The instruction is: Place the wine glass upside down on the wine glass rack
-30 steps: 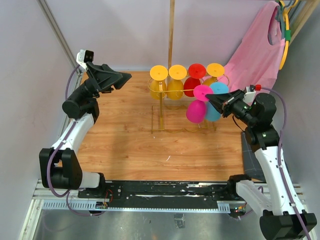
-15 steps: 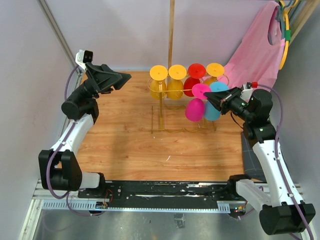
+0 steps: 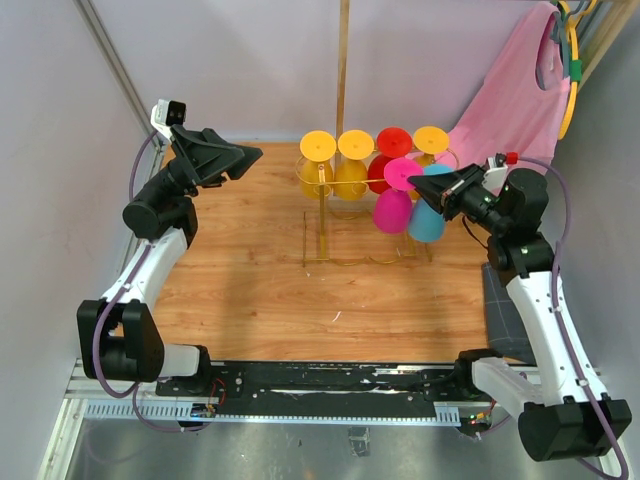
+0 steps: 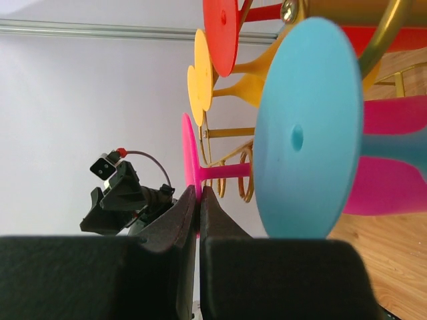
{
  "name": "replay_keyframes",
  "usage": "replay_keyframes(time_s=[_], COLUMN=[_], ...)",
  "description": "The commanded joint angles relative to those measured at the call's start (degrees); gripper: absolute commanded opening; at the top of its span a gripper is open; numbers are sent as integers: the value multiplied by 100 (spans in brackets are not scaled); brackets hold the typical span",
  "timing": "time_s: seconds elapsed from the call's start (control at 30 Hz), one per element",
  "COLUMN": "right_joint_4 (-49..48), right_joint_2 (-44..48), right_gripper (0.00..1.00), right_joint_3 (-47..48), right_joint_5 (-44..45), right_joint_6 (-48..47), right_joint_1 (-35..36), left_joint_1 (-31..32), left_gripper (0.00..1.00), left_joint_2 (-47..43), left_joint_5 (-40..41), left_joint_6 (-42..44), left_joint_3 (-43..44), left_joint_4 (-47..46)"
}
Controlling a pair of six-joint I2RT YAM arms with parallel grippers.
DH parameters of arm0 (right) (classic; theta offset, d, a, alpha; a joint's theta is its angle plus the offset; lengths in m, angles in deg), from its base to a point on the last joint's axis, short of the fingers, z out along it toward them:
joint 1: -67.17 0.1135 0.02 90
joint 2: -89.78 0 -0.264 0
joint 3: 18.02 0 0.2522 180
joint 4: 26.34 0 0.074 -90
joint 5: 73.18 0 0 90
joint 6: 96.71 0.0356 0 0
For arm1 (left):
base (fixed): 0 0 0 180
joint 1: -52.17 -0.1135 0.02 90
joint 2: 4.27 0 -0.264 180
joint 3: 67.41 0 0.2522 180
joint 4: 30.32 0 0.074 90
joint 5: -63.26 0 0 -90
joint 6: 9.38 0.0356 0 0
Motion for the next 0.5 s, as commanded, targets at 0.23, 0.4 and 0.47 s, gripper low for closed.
replay_keyframes(time_s=[0.23,0.4,0.47], right_joint_4=[-136,-81,-32], right_joint_2=[-332,-375,-371], right_gripper=[4,27,29], right_joint_3=[344,428,458], right_joint_5=[-261,-316,-316], right_joint_6=[-270,-328,-352], right_joint_1=[-69,-59,-55], left_joint_1=[-52,-51,-54], left_gripper=[58,58,58], left_joint_2=[-117,-104,-99], left_joint_5=[-52,-45,-37], left_joint_6=[-318,-307,-309], left_joint_3=[23,23,22], left_joint_4=[-549,-547,-545])
